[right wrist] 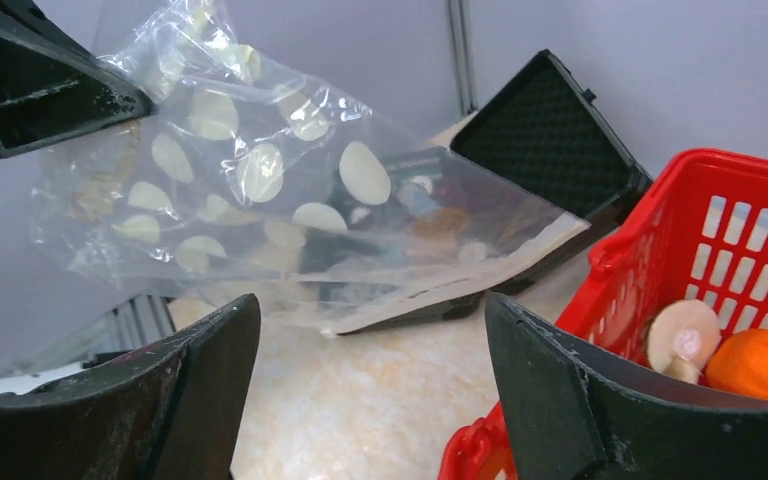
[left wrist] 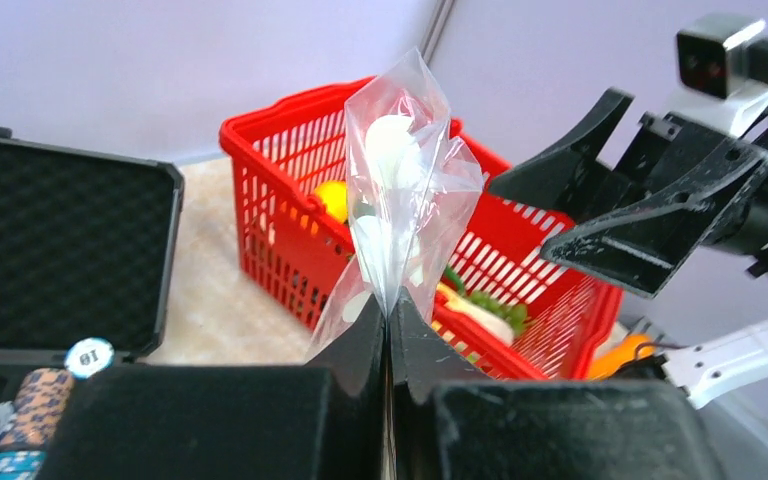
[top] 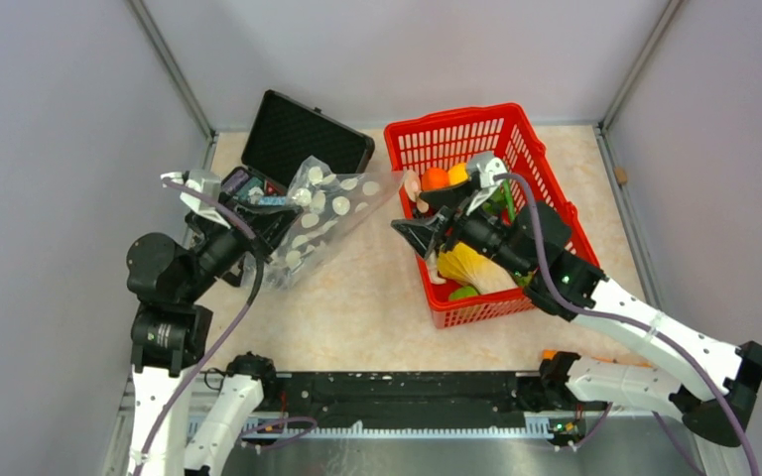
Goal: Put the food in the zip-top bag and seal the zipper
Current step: Open the zipper of the food storage bag at the center of the board.
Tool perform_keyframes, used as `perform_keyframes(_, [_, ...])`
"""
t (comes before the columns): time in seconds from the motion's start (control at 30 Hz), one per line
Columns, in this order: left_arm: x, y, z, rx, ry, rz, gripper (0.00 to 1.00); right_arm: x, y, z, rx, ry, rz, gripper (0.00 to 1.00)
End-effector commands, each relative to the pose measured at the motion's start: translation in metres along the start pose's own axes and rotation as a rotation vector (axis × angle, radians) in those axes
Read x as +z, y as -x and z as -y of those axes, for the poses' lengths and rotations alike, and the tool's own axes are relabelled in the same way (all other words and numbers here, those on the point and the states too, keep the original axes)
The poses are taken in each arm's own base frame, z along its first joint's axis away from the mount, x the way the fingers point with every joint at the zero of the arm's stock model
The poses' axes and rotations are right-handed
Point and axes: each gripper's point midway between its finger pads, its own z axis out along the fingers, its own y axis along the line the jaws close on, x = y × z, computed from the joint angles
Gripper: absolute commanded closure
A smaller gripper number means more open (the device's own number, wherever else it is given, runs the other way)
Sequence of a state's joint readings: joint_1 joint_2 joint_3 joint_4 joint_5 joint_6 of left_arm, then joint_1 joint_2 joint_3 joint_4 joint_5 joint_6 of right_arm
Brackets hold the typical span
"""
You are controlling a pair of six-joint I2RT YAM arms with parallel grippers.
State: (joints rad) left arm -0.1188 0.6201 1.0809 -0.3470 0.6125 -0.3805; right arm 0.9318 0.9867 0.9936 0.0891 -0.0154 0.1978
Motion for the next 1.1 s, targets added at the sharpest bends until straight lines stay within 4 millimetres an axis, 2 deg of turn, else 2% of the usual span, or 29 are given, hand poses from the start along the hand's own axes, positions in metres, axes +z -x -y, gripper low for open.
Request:
perform_keyframes(0.0, [-0.008,0.043,0.036,-0.053,-0.115,0.163,1.00,-0.005,0.011,-0.005,0.113,0.005,0.053,0.18])
perform_keyframes(0.07, [-0.015,0.053,0.046,-0.066,-0.145,0.214,1.00,-0.008,0.009,-0.003,0.131,-0.004,0.052,0.17])
perform_keyframes(0.1, [-0.021,0.063,0.058,-0.077,-0.184,0.253,1.00,-0.008,0.008,-0.004,0.144,0.002,0.056,0.16])
perform_keyframes(0.17, [-0.025,0.070,0.068,-0.085,-0.226,0.278,1.00,-0.008,0.008,-0.005,0.151,0.010,0.061,0.17])
perform_keyframes(0.33, [-0.027,0.075,0.078,-0.128,-0.278,0.281,1.00,-0.007,0.014,-0.019,0.152,0.123,0.090,0.23])
perform_keyframes(0.43, [-0.027,0.074,0.076,-0.138,-0.266,0.286,1.00,-0.009,0.022,-0.031,0.160,0.192,0.128,0.38])
perform_keyframes(0.5, [-0.027,0.073,0.075,-0.141,-0.263,0.285,1.00,-0.012,0.026,-0.041,0.152,0.253,0.141,0.54])
perform_keyframes(0.53, [-0.027,0.073,0.075,-0.144,-0.268,0.286,1.00,-0.013,0.026,-0.045,0.147,0.277,0.143,0.55])
perform_keyframes(0.6, [-0.027,0.073,0.079,-0.149,-0.292,0.282,1.00,-0.012,0.026,-0.045,0.146,0.276,0.143,0.44])
perform_keyframes(0.63, [-0.027,0.073,0.080,-0.153,-0.303,0.279,1.00,-0.010,0.027,-0.043,0.146,0.264,0.144,0.44])
perform_keyframes(0.7, [-0.027,0.072,0.082,-0.158,-0.313,0.275,1.00,-0.007,0.027,-0.043,0.137,0.266,0.144,0.59])
perform_keyframes(0.73, [-0.028,0.072,0.083,-0.160,-0.316,0.275,1.00,-0.006,0.026,-0.043,0.137,0.268,0.144,0.60])
perform_keyframes(0.97, [-0.028,0.073,0.082,-0.154,-0.302,0.273,1.00,0.003,0.025,-0.022,0.182,0.160,0.168,0.59])
perform_keyframes(1.07, [-0.027,0.072,0.077,-0.151,-0.273,0.275,1.00,0.001,0.020,-0.023,0.180,0.172,0.157,0.56])
